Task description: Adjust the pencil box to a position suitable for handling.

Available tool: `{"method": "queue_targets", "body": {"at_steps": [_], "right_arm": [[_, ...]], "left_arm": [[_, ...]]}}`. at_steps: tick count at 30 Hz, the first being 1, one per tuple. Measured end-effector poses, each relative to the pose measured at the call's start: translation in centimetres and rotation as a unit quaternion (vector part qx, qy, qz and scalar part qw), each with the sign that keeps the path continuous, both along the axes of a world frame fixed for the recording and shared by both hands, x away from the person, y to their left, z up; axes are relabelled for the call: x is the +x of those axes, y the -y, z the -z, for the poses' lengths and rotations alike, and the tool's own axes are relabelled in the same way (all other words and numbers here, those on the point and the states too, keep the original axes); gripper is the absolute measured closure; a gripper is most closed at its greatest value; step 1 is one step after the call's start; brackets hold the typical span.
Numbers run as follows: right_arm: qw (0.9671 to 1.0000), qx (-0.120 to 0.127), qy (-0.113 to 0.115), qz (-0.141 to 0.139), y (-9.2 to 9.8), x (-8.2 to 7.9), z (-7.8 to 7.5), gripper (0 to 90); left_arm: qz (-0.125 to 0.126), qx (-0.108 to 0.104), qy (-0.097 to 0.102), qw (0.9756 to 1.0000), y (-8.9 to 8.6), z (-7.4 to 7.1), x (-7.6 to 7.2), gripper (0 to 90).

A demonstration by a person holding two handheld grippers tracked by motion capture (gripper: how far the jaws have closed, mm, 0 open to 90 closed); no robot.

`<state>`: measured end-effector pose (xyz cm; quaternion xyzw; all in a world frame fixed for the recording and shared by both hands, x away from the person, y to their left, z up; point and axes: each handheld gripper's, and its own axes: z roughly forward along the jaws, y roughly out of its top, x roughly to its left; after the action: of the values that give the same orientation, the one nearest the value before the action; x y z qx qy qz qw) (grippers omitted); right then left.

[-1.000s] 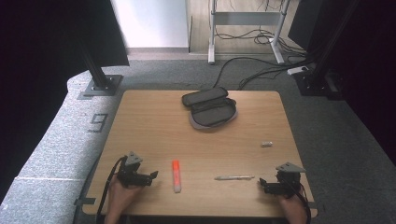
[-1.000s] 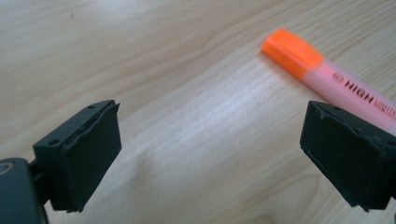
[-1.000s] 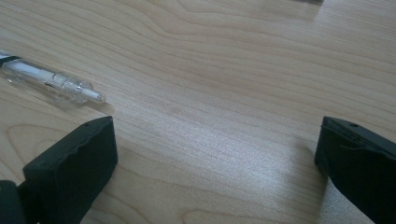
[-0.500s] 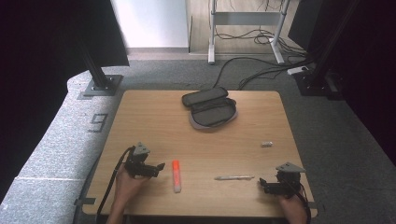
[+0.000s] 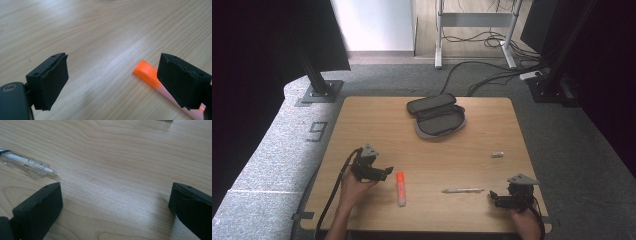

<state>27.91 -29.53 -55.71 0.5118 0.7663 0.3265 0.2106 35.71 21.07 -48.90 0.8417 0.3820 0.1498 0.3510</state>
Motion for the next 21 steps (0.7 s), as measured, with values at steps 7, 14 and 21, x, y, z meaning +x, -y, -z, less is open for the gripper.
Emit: {"method": "queue_targets", "body": {"at_steps": [7,14,21], "right_arm": [[1.0,0.0,0.0,0.0,0.0,0.0,0.0,0.0],[1.0,0.0,0.0,0.0,0.0,0.0,0.0,0.0],[1.0,0.0,0.0,0.0,0.0,0.0,0.0,0.0]], "left_arm": [[0.011,-0.006,-0.001,0.9999,1.1,-0.7,1.3,13.3],[0.025,-0.007,-0.003,0.9996,2.6,-1.4,2.9,14.4],[0.034,0.003,-0.003,0.9994,3.8,-1.8,4.2,14.9]]}}
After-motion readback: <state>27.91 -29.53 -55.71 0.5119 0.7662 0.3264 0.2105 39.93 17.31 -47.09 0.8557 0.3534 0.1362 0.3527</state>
